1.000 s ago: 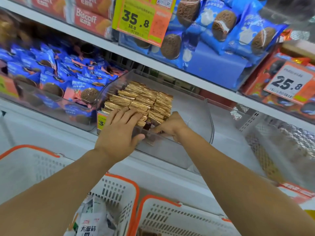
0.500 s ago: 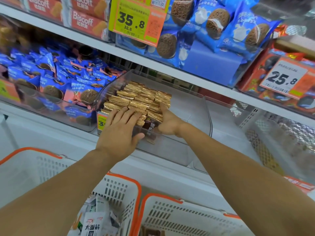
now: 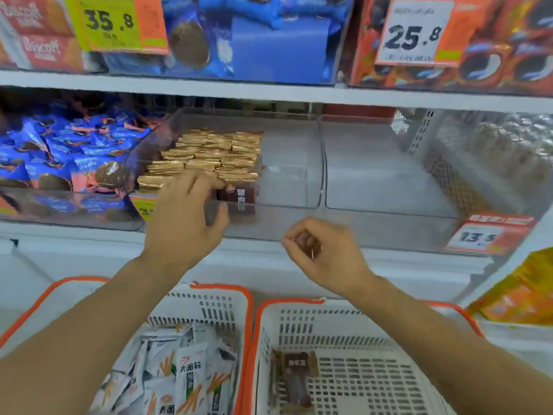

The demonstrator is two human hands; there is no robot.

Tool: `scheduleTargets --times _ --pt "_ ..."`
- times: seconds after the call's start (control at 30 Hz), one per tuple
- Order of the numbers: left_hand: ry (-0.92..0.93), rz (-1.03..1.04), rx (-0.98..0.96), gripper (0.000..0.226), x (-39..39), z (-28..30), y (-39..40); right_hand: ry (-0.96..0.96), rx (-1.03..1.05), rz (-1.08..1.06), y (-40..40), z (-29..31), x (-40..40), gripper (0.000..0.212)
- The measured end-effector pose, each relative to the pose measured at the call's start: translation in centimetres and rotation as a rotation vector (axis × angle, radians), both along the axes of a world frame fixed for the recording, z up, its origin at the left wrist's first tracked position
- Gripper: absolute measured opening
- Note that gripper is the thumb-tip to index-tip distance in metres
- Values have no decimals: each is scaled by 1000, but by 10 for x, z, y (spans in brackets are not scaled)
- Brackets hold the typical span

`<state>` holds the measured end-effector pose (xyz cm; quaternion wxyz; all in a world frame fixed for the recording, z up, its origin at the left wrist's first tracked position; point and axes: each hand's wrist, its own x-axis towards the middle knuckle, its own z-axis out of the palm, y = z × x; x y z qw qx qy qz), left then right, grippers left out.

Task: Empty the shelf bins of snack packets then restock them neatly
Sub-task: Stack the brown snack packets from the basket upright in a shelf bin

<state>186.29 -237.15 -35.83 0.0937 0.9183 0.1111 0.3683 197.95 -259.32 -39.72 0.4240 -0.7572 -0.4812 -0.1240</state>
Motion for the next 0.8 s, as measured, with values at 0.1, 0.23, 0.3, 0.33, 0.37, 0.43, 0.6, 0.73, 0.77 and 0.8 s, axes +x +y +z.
scheduleTargets --times 0.1,0.23,0.3,0.33,0.37,0.43,0.6,0.73,0.77,0.8 --pt "278 -172 -161 6 4 -20 -47 225 -306 -97 -52 -88 5 14" --pt "878 -385 -258 5 9 -114 -114 734 -806 -95 -108 -203 8 30" --pt "1167 -402 -268 13 12 -170 -135 889 -962 -59 -125 -239 -1 52" --pt "1269 -403 -289 22 13 -199 -142 944 -1003 -51 -130 -253 -5 61" --pt "1341 -397 -315 30 14 -223 -147 970 -1011 -51 -134 -266 -9 68" --pt "1454 -359 -245 57 12 -266 -154 933 -991 -50 -137 -287 -18 80" --pt "1599 -311 154 80 17 -327 -151 764 -907 65 -106 -324 -27 105" --pt "1572 -348 322 69 40 -334 -148 545 -992 104 -87 -349 -40 106" --pt "1576 -364 340 65 42 -334 -148 493 -998 79 -89 -353 -45 102" --pt "1579 -378 349 63 41 -334 -147 457 -993 58 -93 -356 -48 97"
